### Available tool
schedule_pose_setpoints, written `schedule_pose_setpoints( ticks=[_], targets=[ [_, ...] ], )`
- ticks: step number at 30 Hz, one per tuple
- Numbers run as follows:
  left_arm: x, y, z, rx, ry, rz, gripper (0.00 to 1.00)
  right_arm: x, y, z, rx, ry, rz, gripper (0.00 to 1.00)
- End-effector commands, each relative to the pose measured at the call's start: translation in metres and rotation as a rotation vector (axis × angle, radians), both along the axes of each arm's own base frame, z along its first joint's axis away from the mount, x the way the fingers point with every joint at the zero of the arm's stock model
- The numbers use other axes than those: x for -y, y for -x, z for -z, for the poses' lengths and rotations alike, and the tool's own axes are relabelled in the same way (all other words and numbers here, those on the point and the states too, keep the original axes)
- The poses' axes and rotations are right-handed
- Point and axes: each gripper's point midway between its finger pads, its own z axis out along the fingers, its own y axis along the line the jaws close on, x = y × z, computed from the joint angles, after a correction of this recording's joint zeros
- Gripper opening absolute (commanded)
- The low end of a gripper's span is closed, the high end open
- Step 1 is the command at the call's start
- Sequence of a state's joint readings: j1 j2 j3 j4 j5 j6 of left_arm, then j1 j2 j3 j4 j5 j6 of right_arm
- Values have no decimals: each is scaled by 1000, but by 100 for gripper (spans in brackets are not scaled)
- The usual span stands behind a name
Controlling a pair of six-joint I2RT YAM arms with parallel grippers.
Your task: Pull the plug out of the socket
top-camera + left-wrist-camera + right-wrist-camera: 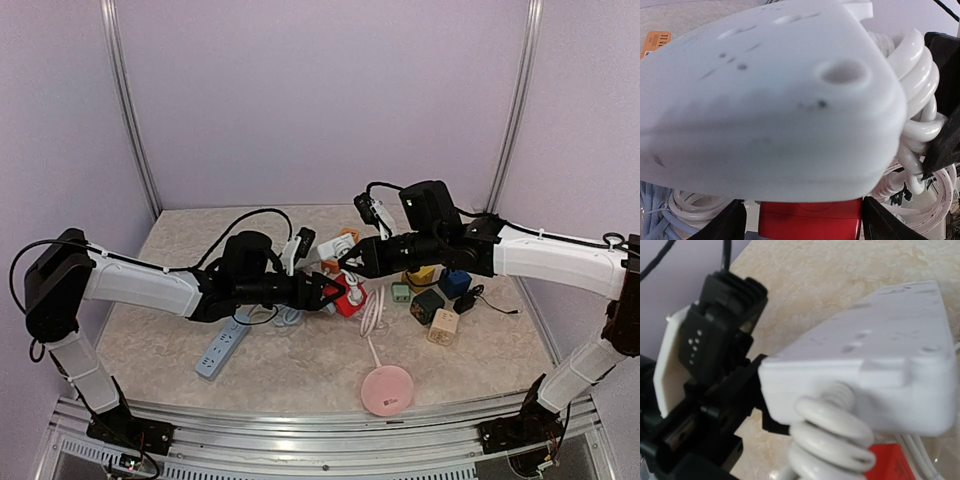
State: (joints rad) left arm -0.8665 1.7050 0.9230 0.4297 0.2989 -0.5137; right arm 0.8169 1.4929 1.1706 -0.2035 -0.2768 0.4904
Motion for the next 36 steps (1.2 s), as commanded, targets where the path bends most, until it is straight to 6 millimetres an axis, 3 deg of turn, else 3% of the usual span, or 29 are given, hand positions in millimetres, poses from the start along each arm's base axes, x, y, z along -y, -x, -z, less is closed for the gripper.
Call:
schedule_pose_setpoints(
  ticks=[1, 11, 18, 22, 27, 30, 32, 36],
  targets=[
    [6, 0, 7, -13, -11, 5, 77, -12, -5, -84, 185, -218, -34, 0],
    [8, 3, 15, -35, -31, 7, 76, -11, -5, -82, 185, -215, -29, 0],
    [10, 5, 9, -15, -20, 12, 59, -10, -7, -77, 185, -196, -22, 0],
    [11, 6, 3, -21, -13, 19, 46, -3, -13, -61, 192, -123, 19, 1],
    [8, 8, -8, -39, 11, 23, 35, 15, -18, -39, 203, -7, 76, 47],
    [3, 6, -13, -68, 31, 25, 31, 26, -17, -35, 216, 40, 99, 69],
    [1, 6, -15, -97, 47, 38, 30, 31, -15, -36, 228, 59, 103, 76],
    [-4, 2, -18, -142, 70, 38, 29, 36, -8, -34, 228, 105, 94, 75]
  ],
)
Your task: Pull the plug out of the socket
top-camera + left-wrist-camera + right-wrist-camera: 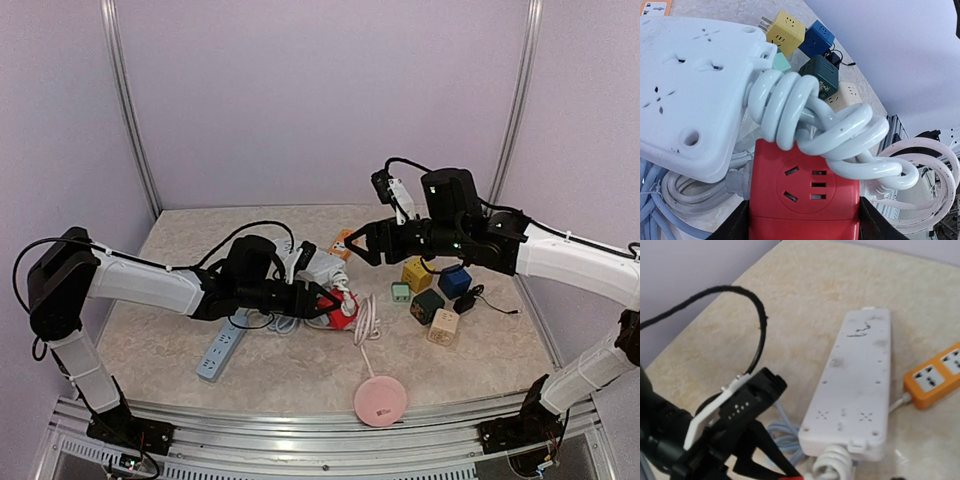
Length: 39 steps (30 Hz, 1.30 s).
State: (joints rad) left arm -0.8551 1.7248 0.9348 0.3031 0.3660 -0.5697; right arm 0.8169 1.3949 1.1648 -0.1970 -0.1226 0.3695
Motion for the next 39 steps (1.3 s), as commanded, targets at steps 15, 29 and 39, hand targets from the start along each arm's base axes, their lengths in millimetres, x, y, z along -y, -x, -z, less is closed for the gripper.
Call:
schedule_pose_setpoints(
  ticks=[15, 29, 39],
  targets=[
    [-10, -23, -47, -53, 146, -39, 29, -42, 46, 31, -93, 154, -46, 52],
    [-14, -28, -47, -44, 135, -71, 29, -50, 39, 67, -169, 227, 64, 43],
    [-18, -28, -51, -31, 141, -68, 28, -33, 36, 94, -185, 336, 108, 40]
  ],
)
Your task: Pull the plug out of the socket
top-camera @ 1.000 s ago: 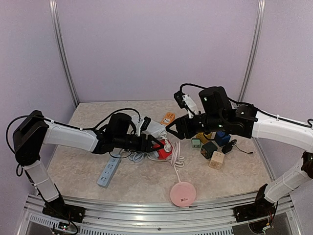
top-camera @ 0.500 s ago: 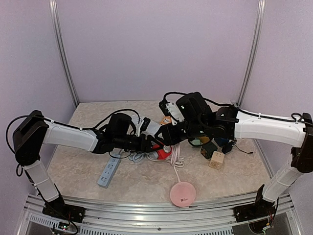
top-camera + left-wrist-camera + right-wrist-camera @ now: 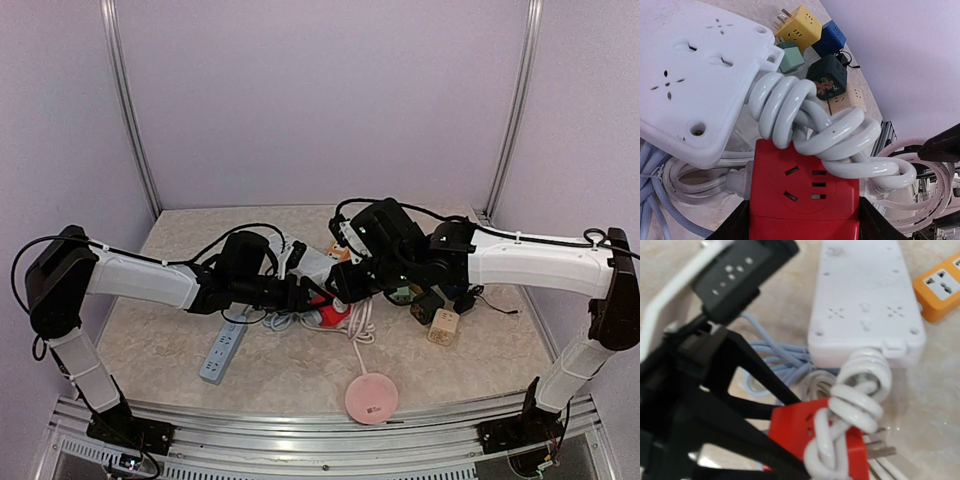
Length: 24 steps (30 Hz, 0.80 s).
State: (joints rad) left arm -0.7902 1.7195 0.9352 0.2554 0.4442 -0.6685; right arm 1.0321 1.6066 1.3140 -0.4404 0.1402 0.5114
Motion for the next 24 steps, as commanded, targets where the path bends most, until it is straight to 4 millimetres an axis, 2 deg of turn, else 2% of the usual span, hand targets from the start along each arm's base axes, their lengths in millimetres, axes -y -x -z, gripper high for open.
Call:
schedule_pose_setpoints(
  ticks=[1, 6, 14, 24],
  targets=[
    [-2, -18, -56, 113, 116, -37, 28, 11, 3, 22, -30, 86, 12, 40],
    [-1, -17, -61, 129, 125, -26, 28, 13, 6, 39, -57, 124, -14, 36],
    [-2, -16, -66, 150, 132, -19, 28, 11, 6, 49, -72, 140, -46, 30],
    [-1, -13, -74, 170, 155, -2, 28, 14, 2, 60, -77, 160, -36, 27]
  ],
)
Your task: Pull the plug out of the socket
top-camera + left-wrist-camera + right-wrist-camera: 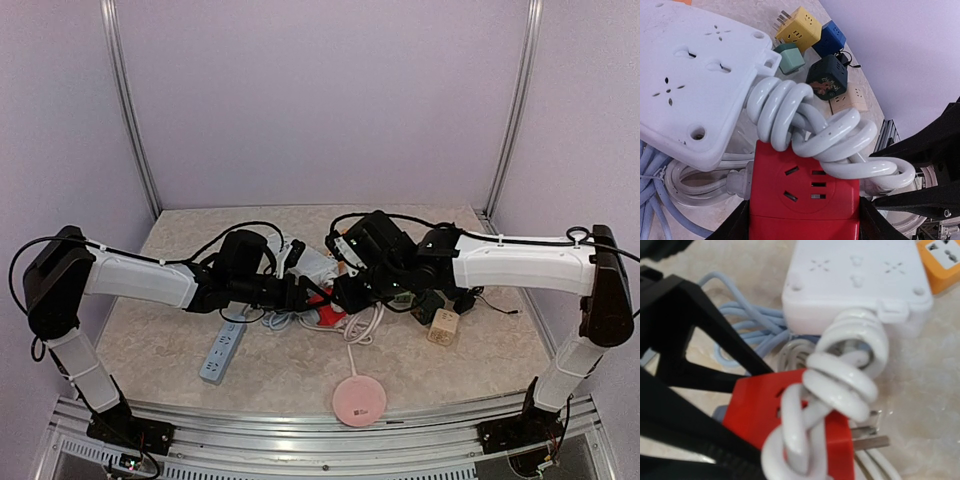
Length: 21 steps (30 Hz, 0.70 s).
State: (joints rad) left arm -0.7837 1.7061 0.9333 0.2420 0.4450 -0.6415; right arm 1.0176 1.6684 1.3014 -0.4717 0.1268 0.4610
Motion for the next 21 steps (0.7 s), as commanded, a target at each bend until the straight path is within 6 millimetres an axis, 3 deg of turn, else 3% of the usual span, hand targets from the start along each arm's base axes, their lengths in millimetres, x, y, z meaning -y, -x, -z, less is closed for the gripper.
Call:
schedule_pose_setpoints(
  ticks=[1, 7, 11, 21],
  targets=[
    [2, -11, -72, 150, 166, -3, 28, 9, 3, 23, -41, 53, -2, 25],
    [3, -9, -75, 162, 176, 14, 28, 10, 0, 30, -40, 68, 6, 14],
    [3, -7, -74, 165, 176, 23, 28, 14, -4, 28, -27, 68, 24, 0],
    [3, 1, -74, 173, 203, 84, 28, 19, -8, 15, -62, -92, -11, 0]
  ],
)
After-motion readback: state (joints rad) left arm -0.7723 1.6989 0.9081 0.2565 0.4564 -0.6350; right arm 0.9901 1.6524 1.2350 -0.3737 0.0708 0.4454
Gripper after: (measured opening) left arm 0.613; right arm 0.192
